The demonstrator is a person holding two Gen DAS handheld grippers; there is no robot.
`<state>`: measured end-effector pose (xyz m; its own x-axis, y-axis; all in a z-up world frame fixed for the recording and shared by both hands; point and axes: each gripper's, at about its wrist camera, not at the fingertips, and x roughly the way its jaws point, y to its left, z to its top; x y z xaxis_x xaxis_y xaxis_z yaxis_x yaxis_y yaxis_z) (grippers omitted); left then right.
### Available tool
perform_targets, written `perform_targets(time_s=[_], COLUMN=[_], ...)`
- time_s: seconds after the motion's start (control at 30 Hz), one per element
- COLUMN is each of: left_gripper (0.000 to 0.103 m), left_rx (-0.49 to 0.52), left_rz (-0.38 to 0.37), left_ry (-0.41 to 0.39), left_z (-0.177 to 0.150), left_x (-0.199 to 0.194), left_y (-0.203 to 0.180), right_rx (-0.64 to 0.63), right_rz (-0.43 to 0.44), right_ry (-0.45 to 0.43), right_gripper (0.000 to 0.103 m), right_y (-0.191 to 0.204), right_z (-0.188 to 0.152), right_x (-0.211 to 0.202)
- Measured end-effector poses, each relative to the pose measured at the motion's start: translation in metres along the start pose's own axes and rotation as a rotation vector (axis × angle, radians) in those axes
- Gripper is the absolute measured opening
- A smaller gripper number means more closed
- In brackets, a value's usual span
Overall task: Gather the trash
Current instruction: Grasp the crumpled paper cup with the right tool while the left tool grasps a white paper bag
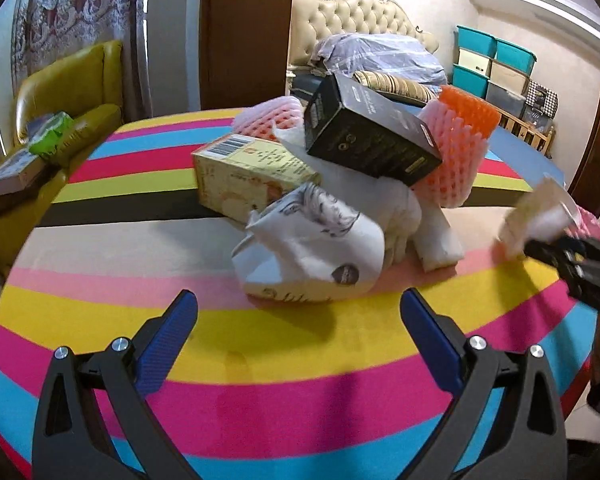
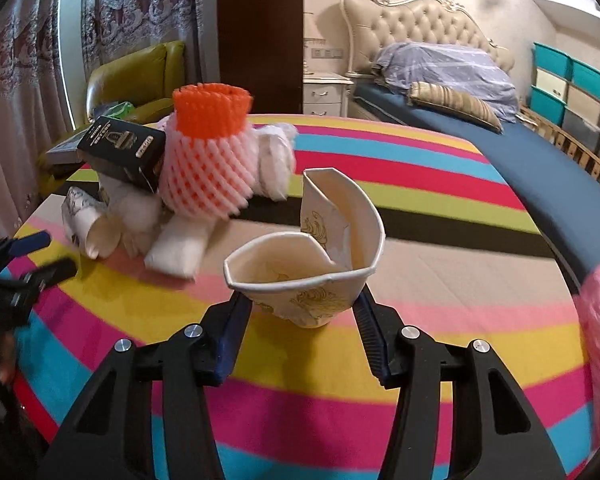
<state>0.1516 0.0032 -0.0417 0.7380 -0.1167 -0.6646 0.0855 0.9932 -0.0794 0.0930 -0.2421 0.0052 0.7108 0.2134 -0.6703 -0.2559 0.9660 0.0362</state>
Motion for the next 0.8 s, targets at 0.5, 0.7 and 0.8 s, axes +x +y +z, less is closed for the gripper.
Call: perform_targets(time_s=[0.5, 0.7, 0.8], left_gripper=[0.042, 0.087, 0.092], left_rx=[0.035, 0.009, 0.001], left_rz=[0.06, 0.025, 0.046], left_ry=[-0.025, -0.018, -0.06], left_z=[0.013, -0.002, 0.001], left_x=[0.005, -0.001, -0.011], left_y=[-0.027, -0.022, -0.018], right_rx=[0.043, 0.052, 0.059], right_rz=[0.02, 0.028, 0.031], right_ry=[-0.021, -0.02, -0.02], right_gripper=[0.049, 0.05, 0.05], right_y=[-0.007, -0.009, -0.01], right_z=[-0.016, -0.017, -0.018], right_x=[-0.01, -0.01, -0.01])
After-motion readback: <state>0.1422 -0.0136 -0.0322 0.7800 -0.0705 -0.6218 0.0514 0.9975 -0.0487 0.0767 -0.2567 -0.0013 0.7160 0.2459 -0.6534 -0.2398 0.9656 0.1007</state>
